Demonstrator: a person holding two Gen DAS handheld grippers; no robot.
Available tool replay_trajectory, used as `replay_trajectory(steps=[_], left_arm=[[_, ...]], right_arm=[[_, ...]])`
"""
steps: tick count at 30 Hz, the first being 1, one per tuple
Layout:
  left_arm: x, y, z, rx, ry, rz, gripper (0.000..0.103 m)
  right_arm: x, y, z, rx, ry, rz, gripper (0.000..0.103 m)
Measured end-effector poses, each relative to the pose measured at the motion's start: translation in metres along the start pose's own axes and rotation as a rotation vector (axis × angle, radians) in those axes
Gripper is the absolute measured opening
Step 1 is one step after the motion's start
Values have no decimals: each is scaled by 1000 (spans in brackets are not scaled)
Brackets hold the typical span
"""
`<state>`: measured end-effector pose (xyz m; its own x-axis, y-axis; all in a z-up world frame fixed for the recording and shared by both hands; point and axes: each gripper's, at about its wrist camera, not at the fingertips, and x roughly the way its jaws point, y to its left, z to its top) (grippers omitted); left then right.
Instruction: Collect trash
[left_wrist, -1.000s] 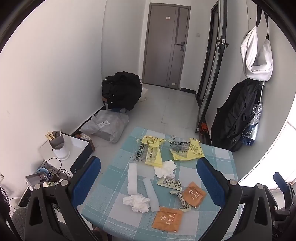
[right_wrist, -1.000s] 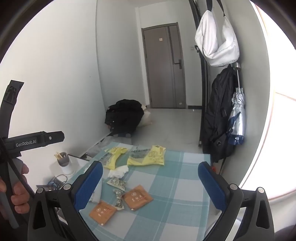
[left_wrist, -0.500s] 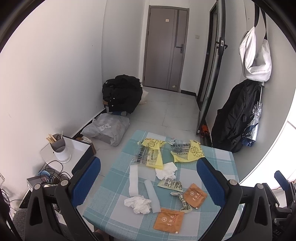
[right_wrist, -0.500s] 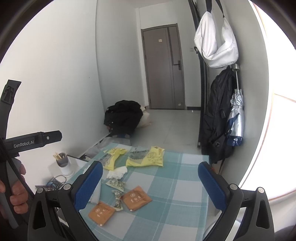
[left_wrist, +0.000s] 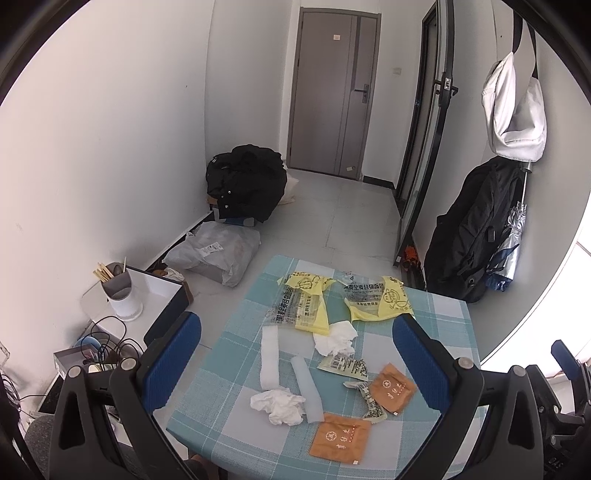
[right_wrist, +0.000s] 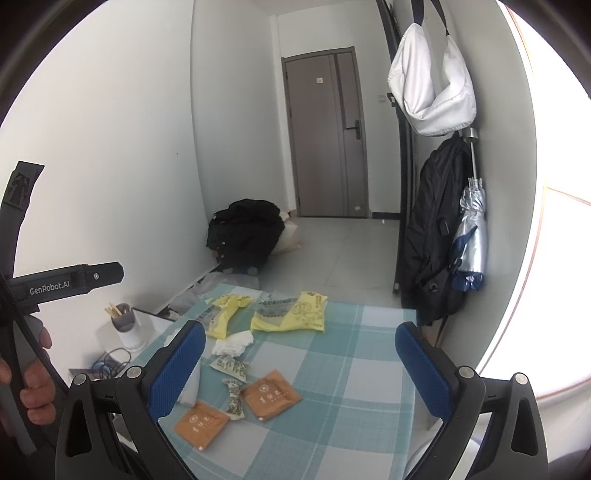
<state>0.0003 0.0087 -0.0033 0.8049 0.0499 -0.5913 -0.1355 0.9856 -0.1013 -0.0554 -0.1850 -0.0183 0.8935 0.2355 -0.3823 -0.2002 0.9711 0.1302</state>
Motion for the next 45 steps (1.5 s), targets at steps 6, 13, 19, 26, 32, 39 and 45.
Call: replay_trajectory(steps=[6,13,19,26,32,39,45], left_arm=[[1,2,0,-10,5,-2,102],[2,2,-1,-10,17,-9,102],[5,2,-2,-16,29,-13,102],[8,0,-3,-6,45,-16,102],[14,1,-2,-1,63,-19,102],[39,8,0,-28,171,-92,102],[75,25,11,-39,268,-102,102]], right_arm=[[1,0,0,6,3,0,103],[0,-2,2,8,-2,-10,103],[-1,-4,3,16,-8,-13,103],[1,-5,2,26,2,0,103],[4,-7,3,62,14,27,103],[12,-6,5,77,16,68,103],[34,-9,2,116,69,67,103]])
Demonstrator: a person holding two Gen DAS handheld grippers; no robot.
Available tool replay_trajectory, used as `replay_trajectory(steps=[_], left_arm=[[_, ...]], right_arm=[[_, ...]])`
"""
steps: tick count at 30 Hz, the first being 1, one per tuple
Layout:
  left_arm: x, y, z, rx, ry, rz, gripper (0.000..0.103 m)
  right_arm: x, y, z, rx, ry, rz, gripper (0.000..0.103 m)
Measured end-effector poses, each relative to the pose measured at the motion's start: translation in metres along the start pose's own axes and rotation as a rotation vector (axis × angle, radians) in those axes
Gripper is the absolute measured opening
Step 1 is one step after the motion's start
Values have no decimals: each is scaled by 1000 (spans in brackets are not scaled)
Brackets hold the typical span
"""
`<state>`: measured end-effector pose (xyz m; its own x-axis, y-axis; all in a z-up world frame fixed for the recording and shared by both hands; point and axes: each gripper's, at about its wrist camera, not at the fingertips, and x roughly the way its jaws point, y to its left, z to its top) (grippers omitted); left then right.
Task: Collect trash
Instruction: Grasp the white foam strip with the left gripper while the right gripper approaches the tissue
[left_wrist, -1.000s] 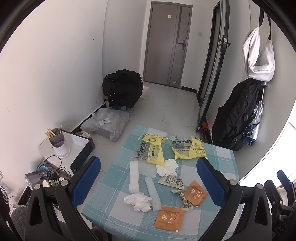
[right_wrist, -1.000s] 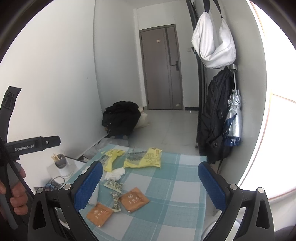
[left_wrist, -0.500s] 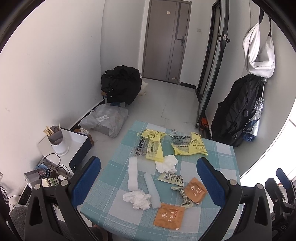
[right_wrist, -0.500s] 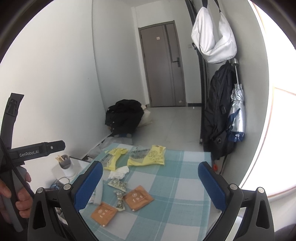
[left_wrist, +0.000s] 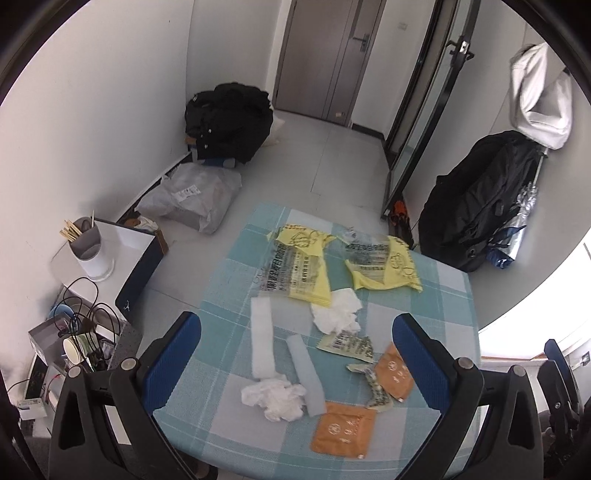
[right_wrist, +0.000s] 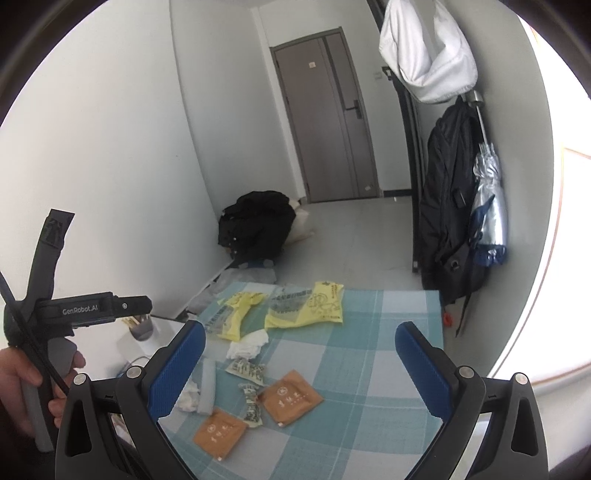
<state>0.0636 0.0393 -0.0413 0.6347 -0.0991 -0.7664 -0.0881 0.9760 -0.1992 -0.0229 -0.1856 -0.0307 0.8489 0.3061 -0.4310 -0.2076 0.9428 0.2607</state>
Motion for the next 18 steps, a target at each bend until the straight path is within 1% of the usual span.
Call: replay_trajectory(steps=[2,6,7,11,13,14,15,16,18], left_arm=[[14,8,6,9,34,-5,102],[45,19,9,35,137,-12,101],[55,23,8,35,165,-3,98],[81,41,-3,-5,270,-20,89],[90,45,-4,-10,316,-27,89],[93,45,-7,2,334,-27,88],[95,44,-9,21,343,-4,88],[98,43,-9,32,346,13,86],[102,46,-10,25,364,6,79]], right_arm=[[8,-2,0,7,21,12,103],[25,-2,0,4,60,23,103],[31,0,0,-5,66,13,103],[45,5,1,-46,89,5,103],[52,8,0,-58,104,11,103],[56,9,-1,-61,118,18,103],[59,9,-1,-61,126,23,103],[63,10,-1,-60,141,35,103],[68,12,-2,-60,160,47,103]])
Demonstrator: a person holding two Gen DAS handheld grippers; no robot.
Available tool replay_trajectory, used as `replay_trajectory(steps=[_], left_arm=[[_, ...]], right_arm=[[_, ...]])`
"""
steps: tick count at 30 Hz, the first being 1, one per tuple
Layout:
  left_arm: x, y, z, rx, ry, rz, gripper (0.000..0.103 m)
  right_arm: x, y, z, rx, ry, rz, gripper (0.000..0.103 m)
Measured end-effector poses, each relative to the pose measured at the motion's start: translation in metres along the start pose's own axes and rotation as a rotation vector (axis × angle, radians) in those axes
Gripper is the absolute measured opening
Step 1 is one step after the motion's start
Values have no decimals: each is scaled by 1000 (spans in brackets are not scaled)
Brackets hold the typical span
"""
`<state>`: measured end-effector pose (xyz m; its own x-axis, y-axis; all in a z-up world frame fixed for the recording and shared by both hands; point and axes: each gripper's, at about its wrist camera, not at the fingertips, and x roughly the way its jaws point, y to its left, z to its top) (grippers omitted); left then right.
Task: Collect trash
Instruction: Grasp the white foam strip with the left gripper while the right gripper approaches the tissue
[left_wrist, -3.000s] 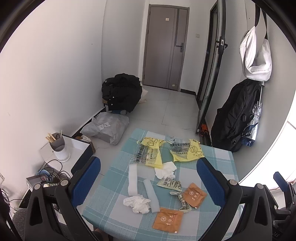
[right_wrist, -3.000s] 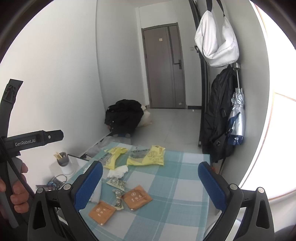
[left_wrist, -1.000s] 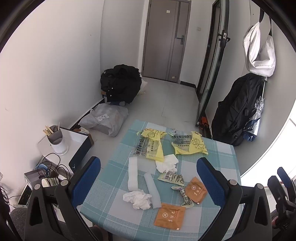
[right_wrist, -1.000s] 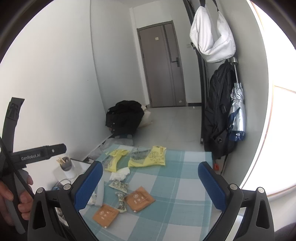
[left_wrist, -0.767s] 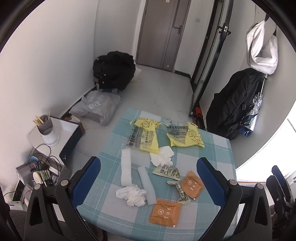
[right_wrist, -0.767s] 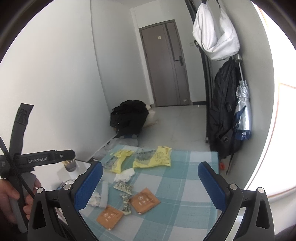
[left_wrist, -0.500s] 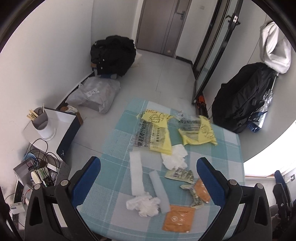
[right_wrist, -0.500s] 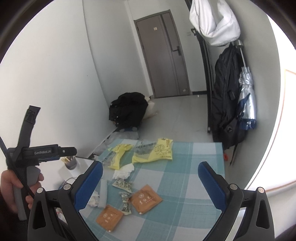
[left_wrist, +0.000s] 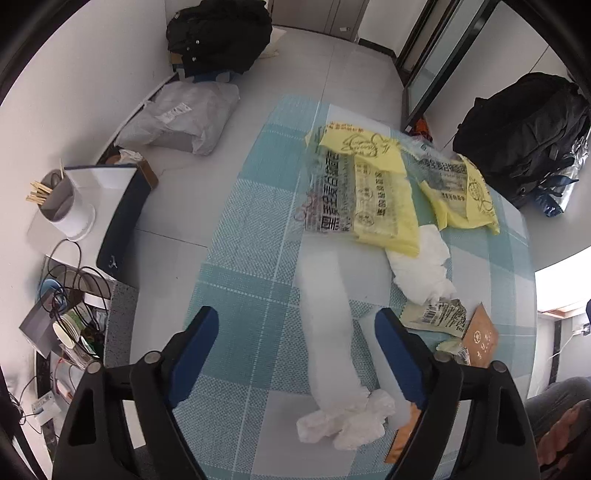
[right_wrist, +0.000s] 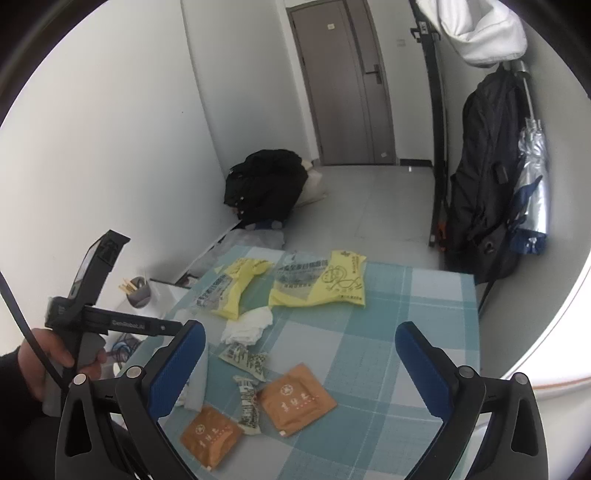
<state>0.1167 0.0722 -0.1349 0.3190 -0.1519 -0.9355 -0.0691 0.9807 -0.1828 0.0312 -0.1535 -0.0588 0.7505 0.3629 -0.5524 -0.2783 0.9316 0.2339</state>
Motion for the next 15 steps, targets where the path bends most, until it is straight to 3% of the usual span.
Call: replay_trajectory(steps=[3,5,6,8,15], left_arm=[[4,5,-1,-29,26,-13,65],[7,5,1,-37,31,-15,49],[5,5,1,-34,21,-11,45],[4,4,1,-31,22,-31,22],[-5,6,4,-48,-30,-64,18]], right_arm=[[4,2,0,-4,12,9,103],[7,3,-1,-5,24,14,103],[8,3,-1,-5,32,19,103],[10,3,-1,-3,46,25,103],[15,3,-8,7,91,35,103]])
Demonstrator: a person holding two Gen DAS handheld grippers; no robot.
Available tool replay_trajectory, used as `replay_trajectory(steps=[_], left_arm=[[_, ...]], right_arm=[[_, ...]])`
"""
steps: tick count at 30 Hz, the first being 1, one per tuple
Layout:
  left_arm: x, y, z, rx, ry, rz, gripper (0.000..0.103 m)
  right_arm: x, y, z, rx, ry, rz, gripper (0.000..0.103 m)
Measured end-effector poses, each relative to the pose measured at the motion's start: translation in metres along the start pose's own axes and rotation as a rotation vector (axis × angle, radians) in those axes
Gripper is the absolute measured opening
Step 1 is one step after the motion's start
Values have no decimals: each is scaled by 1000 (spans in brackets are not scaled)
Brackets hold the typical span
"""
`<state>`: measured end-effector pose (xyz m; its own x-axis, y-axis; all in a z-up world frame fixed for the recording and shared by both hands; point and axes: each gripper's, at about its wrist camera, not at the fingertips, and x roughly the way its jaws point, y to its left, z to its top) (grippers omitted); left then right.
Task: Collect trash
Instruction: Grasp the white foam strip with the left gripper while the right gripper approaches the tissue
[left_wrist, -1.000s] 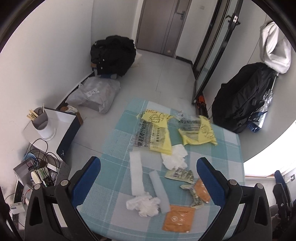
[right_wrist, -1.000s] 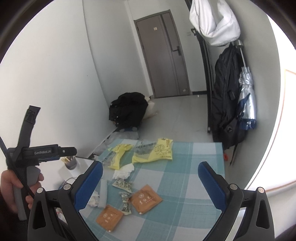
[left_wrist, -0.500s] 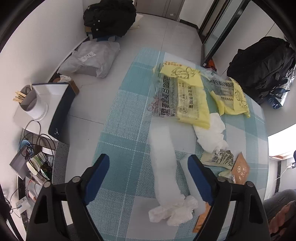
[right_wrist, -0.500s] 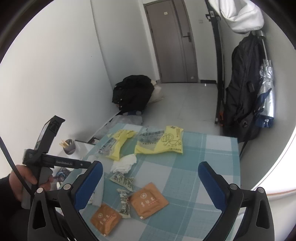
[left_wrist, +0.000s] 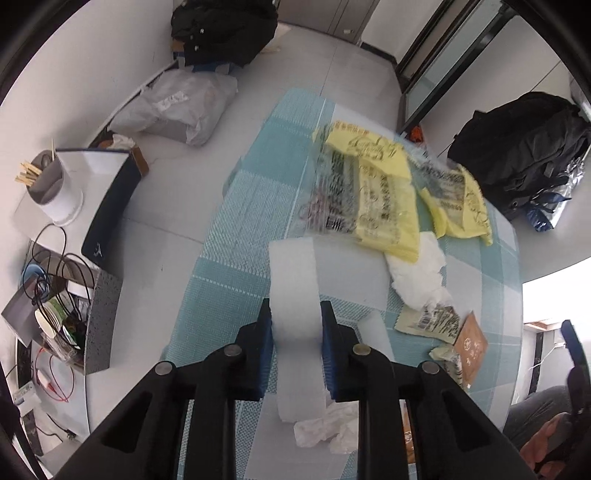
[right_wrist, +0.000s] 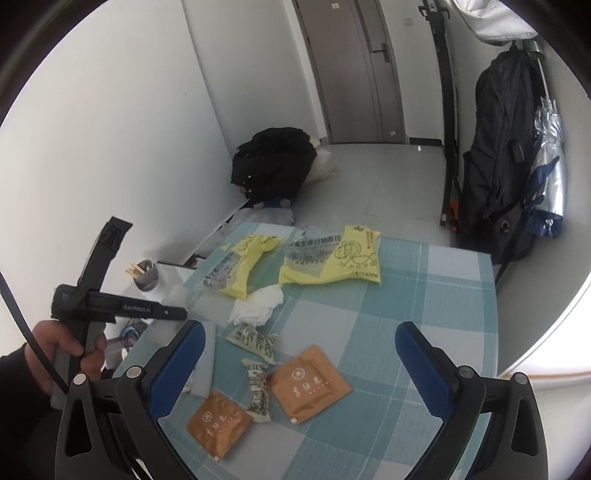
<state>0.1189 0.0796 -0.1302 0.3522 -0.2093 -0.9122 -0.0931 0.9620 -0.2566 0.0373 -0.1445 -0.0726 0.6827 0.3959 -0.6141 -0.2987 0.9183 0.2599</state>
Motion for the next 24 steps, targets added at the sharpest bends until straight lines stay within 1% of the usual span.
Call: replay_trajectory(steps=[3,6,9,12,14,17,20,24], left_arm=[[-13,2,2,-11,-39,-24,18],[-24,8,2,-34,-75,-59,18],[-36,16,1,-53,-112,-92,18],[-45,24,0,-65,-143,-116,18],[-51,30,-1,-81,-160,-137,18],[-59,41,-4,-104,-183,-164,18],[-64,53,-7,-133,-201,-181,18],[-69,67,-9,-163,-216,-211,18]], right_arm=[[1,3,-4,-13,16,-1,103],[0,13,-8,-50,29,11,101],[-6,27,-10,-103,22,26,101],[-12,52,-10,-211,11,28,101],[-13,77,-11,-311,3,45,101],[-7,103,-15,-404,10,84,100],[10,134,-17,-483,52,122,96],[34,164,-27,-591,93,133,92]])
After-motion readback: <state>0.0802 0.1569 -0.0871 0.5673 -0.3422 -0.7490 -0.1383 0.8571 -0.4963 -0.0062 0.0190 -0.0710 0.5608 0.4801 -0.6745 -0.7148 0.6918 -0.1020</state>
